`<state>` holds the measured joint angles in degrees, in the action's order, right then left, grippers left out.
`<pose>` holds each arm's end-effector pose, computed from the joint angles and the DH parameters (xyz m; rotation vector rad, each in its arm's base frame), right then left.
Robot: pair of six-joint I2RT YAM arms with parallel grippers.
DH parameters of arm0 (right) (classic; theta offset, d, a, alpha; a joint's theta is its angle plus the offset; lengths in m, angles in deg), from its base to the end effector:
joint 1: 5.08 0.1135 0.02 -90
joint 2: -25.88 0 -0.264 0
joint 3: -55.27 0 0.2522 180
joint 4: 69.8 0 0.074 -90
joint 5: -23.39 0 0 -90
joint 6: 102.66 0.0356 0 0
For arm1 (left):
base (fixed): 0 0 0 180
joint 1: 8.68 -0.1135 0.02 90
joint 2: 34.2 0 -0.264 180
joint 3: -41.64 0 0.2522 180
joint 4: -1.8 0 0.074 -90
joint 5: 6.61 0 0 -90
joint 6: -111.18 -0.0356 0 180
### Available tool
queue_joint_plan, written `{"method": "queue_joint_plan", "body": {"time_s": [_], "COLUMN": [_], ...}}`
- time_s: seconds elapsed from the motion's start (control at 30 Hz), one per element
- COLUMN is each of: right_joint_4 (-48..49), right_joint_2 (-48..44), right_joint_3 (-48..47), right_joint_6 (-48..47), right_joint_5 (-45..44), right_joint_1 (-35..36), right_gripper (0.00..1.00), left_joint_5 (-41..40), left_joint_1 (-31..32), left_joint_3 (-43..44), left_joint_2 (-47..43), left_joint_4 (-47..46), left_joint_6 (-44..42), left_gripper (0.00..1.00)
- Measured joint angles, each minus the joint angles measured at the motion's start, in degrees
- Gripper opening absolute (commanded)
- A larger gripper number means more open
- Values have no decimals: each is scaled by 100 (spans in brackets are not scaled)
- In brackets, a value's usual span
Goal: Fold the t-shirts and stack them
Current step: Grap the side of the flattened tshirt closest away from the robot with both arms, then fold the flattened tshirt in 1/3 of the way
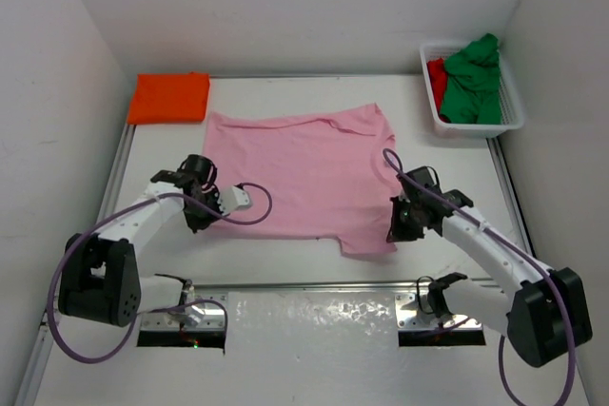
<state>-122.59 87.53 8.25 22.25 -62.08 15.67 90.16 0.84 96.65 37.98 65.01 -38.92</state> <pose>0.1680 0.0667 0.1810 0.3240 2.7888 0.3599 0.1950 -0.0370 0.1826 1.6898 2.4048 -0.0515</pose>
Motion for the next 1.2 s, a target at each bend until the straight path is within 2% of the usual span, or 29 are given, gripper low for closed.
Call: {"method": "queue_joint_plan", "body": {"time_s": [0.13, 0.33, 0.6, 0.93, 1.2], "right_joint_4": [-247, 328, 940, 1108, 1119], "right_joint_2": [496, 1851, 3366, 4129, 4511], "right_joint_3": [-719, -2031, -2669, -3547, -3748], "right_joint_6": [-184, -656, -1126, -1635, -1773], "right_joint_5": [-44, -133, -114, -116, -208], "right_joint_1": [-348, -796, -1034, -1060, -1093], "right_gripper": [0, 0, 0, 0, 0], "left_joint_5": [326, 612, 664, 658, 597], "left_joint_1": [-269, -837, -890, -898, -975], "left_joint_3": [476, 1674, 2151, 2946, 2975], "left_joint_2": [203, 1268, 2050, 3106, 3200], "left_joint_4": [101, -374, -614, -811, -966], "left_joint_6": [186, 605, 992, 1414, 1709], "left_gripper": [0, 0, 0, 0, 0]}}
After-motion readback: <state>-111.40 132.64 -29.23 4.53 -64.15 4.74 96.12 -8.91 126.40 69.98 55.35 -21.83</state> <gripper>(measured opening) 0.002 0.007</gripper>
